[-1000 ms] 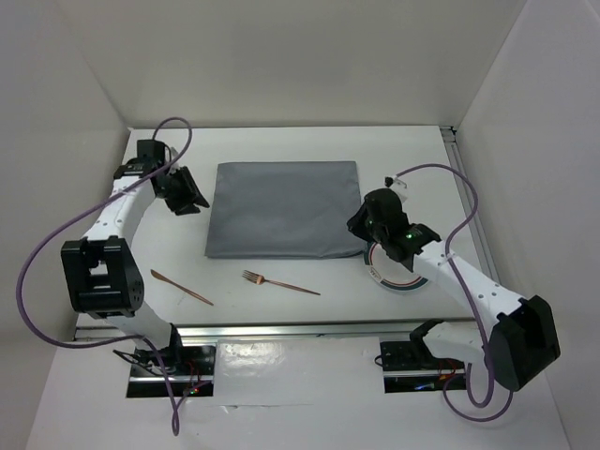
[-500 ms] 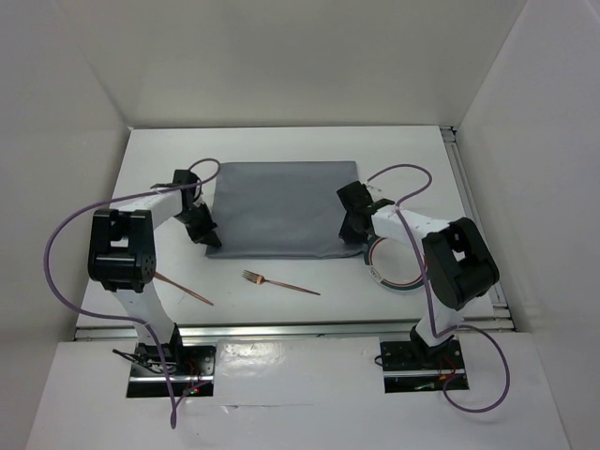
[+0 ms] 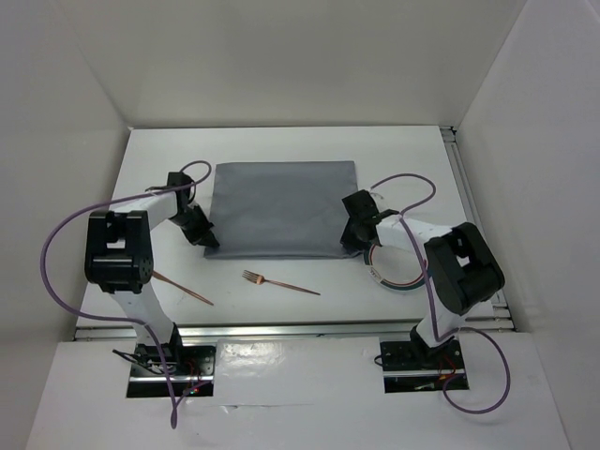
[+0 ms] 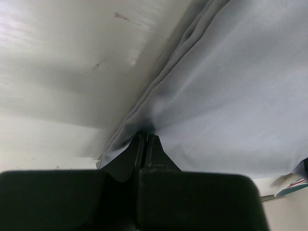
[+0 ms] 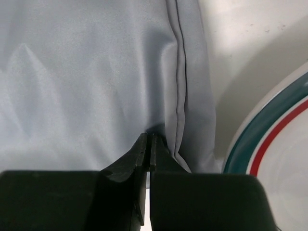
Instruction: Set the dinner table for one person
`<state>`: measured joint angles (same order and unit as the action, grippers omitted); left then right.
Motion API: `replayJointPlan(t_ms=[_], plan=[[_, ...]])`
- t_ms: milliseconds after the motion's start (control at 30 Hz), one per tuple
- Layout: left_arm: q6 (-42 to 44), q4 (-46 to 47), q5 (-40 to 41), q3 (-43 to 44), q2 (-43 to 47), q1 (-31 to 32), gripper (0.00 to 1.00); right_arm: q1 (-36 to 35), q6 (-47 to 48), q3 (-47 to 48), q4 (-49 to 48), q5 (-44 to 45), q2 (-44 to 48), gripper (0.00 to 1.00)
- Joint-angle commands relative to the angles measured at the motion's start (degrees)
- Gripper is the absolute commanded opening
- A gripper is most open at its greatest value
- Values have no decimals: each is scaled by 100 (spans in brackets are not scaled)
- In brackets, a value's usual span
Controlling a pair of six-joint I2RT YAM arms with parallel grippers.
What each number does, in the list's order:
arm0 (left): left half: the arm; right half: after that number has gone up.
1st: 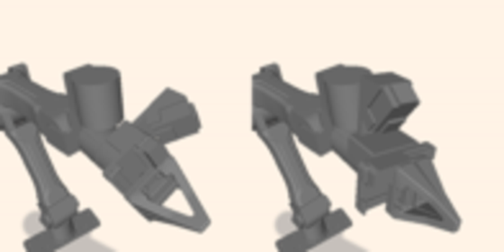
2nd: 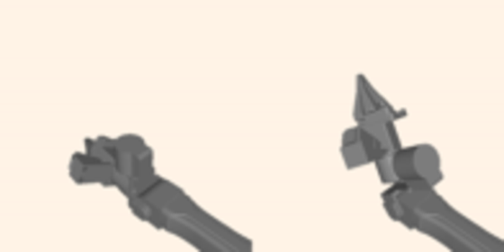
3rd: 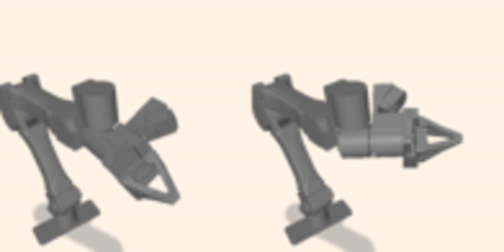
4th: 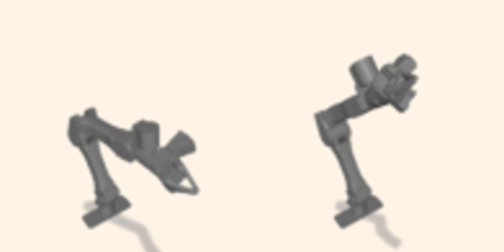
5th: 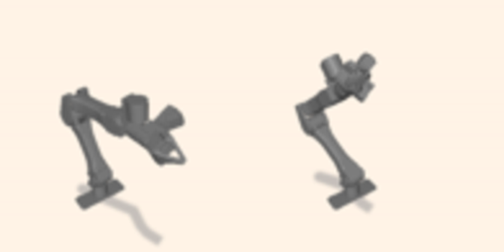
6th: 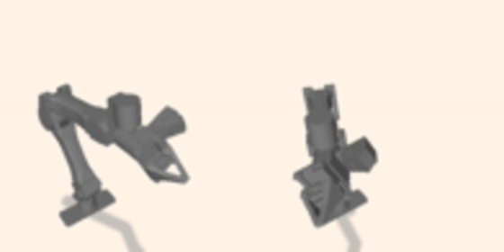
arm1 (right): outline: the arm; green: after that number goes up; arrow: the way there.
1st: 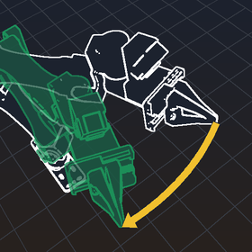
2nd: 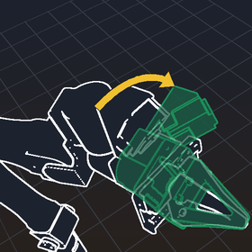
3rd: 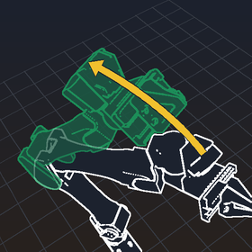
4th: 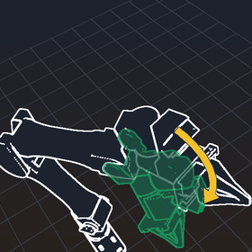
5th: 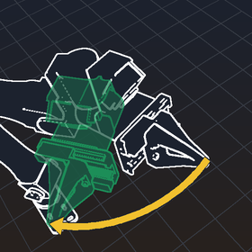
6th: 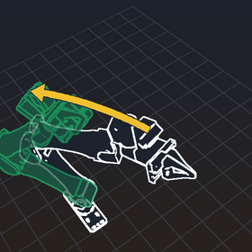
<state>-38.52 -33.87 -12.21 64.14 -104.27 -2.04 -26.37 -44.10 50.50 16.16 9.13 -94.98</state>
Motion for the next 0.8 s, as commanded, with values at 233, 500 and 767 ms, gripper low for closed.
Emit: replayJointPlan(t_ms=[233,500,767], plan=[[11,-172,685,-157,222,-226,0,-422,-249,-103,588,-130,119,0],[617,-770,-114,906,758,-165,23,-422,181,1224,1573,317,1261,40],[794,-1324,-221,1567,1573,29,38,139,34,1413,2346,731,2140,50]])
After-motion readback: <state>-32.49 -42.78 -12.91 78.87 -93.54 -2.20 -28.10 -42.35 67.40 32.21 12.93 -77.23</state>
